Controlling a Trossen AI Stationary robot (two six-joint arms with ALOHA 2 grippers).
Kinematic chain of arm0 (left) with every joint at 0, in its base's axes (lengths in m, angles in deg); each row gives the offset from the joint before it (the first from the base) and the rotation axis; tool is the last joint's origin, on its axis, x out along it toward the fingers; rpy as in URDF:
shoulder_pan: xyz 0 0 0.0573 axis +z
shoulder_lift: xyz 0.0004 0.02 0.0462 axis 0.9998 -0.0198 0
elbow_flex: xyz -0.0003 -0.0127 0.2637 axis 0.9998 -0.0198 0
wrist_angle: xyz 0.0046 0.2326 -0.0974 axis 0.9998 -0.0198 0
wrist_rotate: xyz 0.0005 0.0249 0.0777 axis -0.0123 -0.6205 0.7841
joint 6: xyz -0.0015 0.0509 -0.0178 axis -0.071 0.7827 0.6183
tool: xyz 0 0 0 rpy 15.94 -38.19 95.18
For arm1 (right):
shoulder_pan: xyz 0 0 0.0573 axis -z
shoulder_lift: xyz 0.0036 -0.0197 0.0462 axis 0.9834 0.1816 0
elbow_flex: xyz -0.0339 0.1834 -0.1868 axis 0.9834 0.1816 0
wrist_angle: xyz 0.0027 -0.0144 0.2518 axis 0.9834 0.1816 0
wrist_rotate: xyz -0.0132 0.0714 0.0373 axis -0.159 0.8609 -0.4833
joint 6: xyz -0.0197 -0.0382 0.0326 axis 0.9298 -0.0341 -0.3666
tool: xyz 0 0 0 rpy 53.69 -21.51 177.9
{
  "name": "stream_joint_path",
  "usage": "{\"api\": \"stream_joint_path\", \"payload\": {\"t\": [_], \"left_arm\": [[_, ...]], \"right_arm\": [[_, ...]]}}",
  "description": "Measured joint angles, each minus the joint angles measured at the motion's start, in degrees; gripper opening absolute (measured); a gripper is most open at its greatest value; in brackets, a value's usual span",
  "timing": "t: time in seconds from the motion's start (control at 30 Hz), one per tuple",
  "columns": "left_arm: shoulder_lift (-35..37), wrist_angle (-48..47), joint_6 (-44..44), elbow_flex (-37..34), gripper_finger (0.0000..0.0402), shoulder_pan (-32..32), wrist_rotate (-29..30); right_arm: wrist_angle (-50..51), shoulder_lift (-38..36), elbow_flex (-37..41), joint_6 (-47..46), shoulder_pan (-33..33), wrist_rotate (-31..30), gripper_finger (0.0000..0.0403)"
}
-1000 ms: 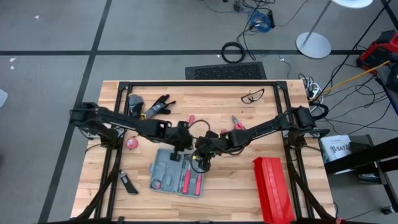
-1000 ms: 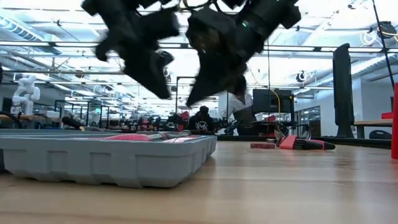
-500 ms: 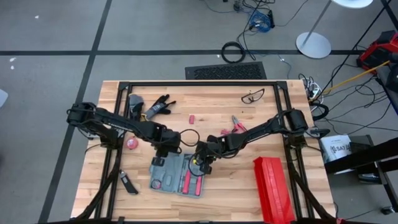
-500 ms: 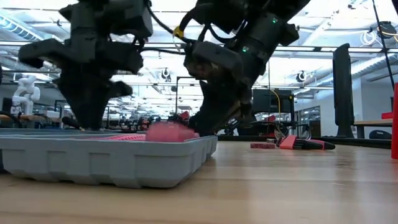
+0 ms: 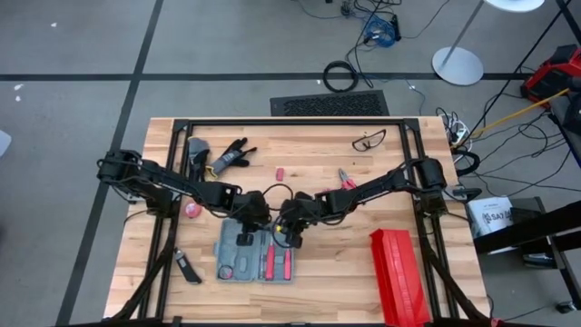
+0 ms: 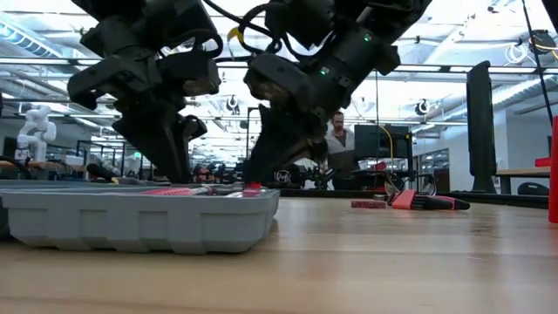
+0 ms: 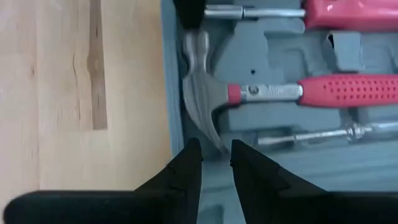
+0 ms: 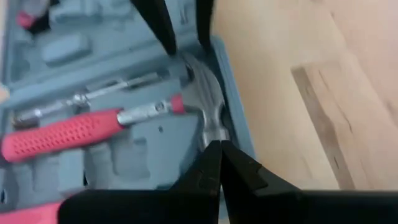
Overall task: Prefit tool cases
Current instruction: Put the red hammer into the gray prefit tools case
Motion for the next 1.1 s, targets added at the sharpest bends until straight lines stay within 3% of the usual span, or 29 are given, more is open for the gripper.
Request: {"api": "stream_joint_path", "payload": {"t": [0.2,0.37,0.47,0.53,0.63,0.93,1.1], "left_arm": [[0.2,-0.1,0.2,0.1,0.0091,0.1,2.9],[4.5,-14.1,1.4,2.7,0.0091,0.1,8.1],[7.8,-22.8,1.0,2.8,0.0091,0.1,6.9],[9.2,-25.0,0.9,1.8,0.0091,0.1,2.5],[9.5,-24.3,-0.1,-0.1,0.0091,-0.6,-1.7],[9.2,-10.2,-3.8,-3.4,0.0091,-2.7,1.2],[9.2,-7.7,-8.8,-3.4,0.0091,-2.9,1.8]], "right_arm": [[-3.3,-0.1,0.0,1.7,0.0,0.0,0.0],[-2.3,-0.9,0.0,4.6,0.0,-0.6,0.0],[-0.5,-0.8,0.0,5.6,0.3,4.3,0.0],[-2.9,-0.4,0.0,5.6,0.3,10.7,0.0],[-5.9,-0.1,0.0,6.6,-0.6,17.0,0.0],[-2.0,3.0,0.0,8.6,-1.7,16.6,0.0],[-0.6,5.5,-0.4,7.8,-1.6,15.1,0.0]]}}
